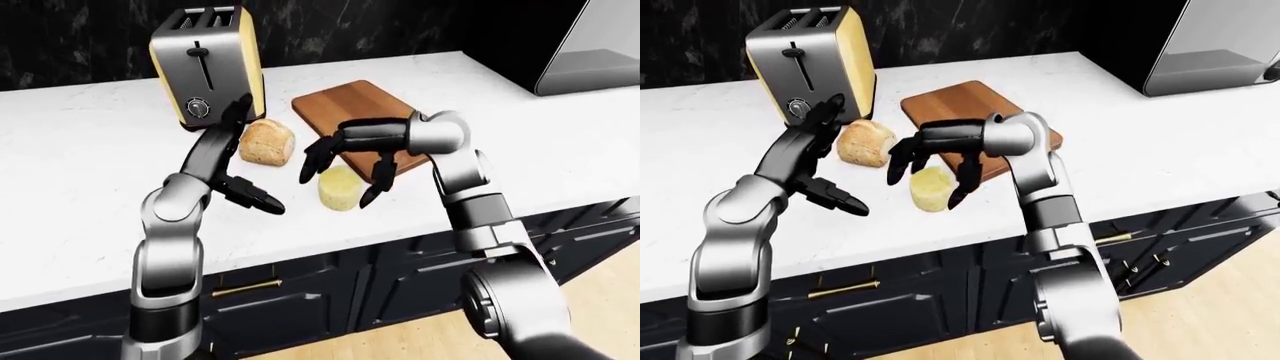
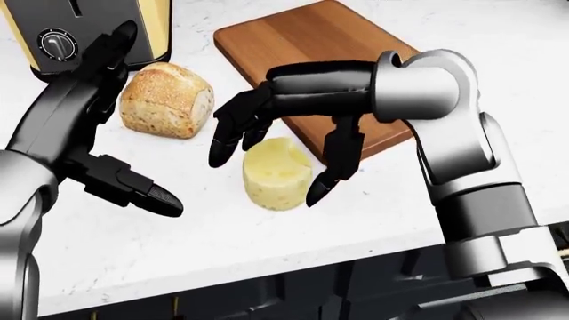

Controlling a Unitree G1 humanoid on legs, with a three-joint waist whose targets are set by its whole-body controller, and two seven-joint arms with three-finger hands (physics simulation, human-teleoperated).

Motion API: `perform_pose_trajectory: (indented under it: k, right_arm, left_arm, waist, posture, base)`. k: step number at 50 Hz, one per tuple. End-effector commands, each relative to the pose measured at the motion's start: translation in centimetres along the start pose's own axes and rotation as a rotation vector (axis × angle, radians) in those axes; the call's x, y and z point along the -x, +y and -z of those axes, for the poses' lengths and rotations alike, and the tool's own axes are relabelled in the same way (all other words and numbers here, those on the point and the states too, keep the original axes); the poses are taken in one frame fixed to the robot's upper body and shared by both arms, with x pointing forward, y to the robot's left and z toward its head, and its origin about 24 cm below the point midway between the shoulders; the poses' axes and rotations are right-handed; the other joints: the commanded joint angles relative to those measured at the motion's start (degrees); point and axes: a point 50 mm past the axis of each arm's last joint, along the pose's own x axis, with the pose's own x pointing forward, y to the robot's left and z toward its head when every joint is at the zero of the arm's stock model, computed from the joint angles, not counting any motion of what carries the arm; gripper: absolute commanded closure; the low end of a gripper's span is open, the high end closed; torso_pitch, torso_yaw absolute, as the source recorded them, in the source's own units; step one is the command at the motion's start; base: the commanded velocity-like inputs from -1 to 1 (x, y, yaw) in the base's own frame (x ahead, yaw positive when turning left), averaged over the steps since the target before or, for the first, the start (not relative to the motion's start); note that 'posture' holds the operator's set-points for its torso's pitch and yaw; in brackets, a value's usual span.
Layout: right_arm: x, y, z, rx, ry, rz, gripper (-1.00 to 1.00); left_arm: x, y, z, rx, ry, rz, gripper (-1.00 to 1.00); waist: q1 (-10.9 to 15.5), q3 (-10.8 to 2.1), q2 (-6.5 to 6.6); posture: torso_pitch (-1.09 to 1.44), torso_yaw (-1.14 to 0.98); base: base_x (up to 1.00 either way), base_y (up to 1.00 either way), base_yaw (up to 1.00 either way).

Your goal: Place the bread and cheese on the cutting board.

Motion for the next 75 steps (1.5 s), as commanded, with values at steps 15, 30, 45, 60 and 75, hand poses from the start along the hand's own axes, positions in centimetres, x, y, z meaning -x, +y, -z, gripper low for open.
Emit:
perform_pose_trajectory:
  k: [15,30,45,60,75]
  right_arm:
    - [0.3,-0.9,-1.3,0.022,-0.047,0.084,0.23]
    - [1.3,-5.3,-2.1,0.081,-0.054,0.191,0.62]
    - [5.6,-10.8,0.1,0.129,0.159,0.424,0.66]
    - [8.0,-10.7,2.8,0.105,0.361,0.548,0.64]
    - [9.7,-9.4,5.6,0.082,0.584,0.589,0.62]
  left_arm:
    - [0.7,0.6,-1.5,-0.027,-0.088,-0.035,-1.0]
    - [0.8,0.6,-1.6,-0.026,-0.091,-0.037,-1.0]
    - [1.1,0.8,-1.8,-0.025,-0.096,-0.041,-1.0]
    - [1.2,0.7,-2.0,-0.029,-0.097,-0.039,-1.0]
    - [1.4,0.8,-1.8,-0.027,-0.094,-0.039,-1.0]
  waist:
    - [0.07,-1.83,0.09]
    - [-0.06,-1.54,0.3]
    - [0.0,-1.16,0.09]
    - [0.49,-0.99,-0.43]
    - [0.8,-1.16,-0.89]
  posture:
    - [0.0,0.0]
    - [0.0,0.0]
    - [0.0,0.0]
    - [0.0,0.0]
    - [0.0,0.0]
  base:
    - [0.0,0.0,0.0]
    - [0.0,0.0,0.0]
    - [0.0,0.0,0.0]
    - [0.0,0.0,0.0]
    - [0.0,0.0,0.0]
